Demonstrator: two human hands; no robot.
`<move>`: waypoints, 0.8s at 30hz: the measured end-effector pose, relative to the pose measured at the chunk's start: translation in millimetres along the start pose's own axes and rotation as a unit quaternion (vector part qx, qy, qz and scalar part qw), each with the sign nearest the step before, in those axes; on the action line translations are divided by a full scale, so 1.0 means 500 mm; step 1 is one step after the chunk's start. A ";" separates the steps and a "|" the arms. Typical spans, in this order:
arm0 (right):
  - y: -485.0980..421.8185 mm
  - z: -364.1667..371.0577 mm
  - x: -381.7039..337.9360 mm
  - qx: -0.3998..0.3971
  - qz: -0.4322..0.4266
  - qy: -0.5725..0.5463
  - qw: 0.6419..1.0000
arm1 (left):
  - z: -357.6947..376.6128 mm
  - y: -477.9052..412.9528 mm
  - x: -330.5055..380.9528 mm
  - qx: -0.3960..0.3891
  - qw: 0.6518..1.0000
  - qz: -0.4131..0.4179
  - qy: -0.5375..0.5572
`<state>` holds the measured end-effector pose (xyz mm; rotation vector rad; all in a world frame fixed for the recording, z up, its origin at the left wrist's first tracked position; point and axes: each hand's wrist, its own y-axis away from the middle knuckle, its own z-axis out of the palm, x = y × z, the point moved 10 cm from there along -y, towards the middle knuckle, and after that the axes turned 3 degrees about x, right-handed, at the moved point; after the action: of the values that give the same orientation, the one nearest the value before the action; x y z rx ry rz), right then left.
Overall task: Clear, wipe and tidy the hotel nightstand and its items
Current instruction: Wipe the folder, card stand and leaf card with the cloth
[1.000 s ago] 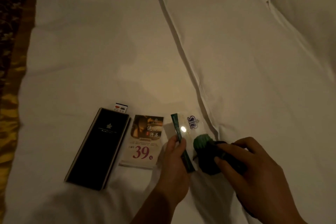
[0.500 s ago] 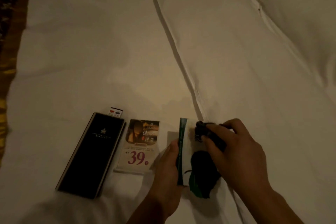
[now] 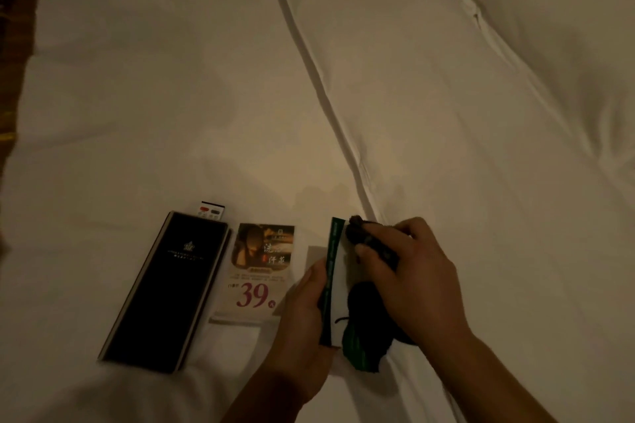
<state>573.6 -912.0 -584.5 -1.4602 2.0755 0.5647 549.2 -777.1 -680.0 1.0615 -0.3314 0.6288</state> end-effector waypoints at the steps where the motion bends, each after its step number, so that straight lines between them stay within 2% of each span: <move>1: 0.000 0.008 -0.007 -0.014 -0.008 0.013 1.000 | -0.002 0.001 0.003 0.003 1.000 0.001 -0.001; 5: 0.088 0.041 -0.058 -0.101 -0.087 0.059 0.989 | -0.022 -0.004 0.023 0.013 1.000 -0.002 0.023; 8: 0.154 0.051 -0.064 -0.149 -0.114 0.069 0.980 | -0.032 -0.009 0.034 0.017 0.999 -0.013 0.034; 10: 0.137 0.034 -0.044 -0.123 -0.101 0.086 0.984 | -0.035 -0.008 0.035 0.015 0.999 -0.006 0.041; 14: 0.034 -0.019 -0.015 -0.006 -0.048 0.061 0.997 | -0.022 0.006 0.031 -0.001 0.999 0.011 0.037; 17: -0.014 -0.013 -0.014 0.005 -0.040 0.067 0.997 | -0.023 0.013 0.024 0.011 1.000 0.028 0.009; 20: 0.016 -0.010 -0.004 -0.023 -0.036 0.048 0.998 | -0.034 0.020 0.029 0.036 0.999 0.039 0.003; 24: 0.114 0.021 -0.002 -0.137 -0.047 0.022 0.989 | -0.044 0.025 0.027 0.048 0.998 0.043 -0.012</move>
<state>521.7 -886.2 -590.2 -1.7275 2.0092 0.8119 550.9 -749.4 -674.2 1.1518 -0.3720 0.7158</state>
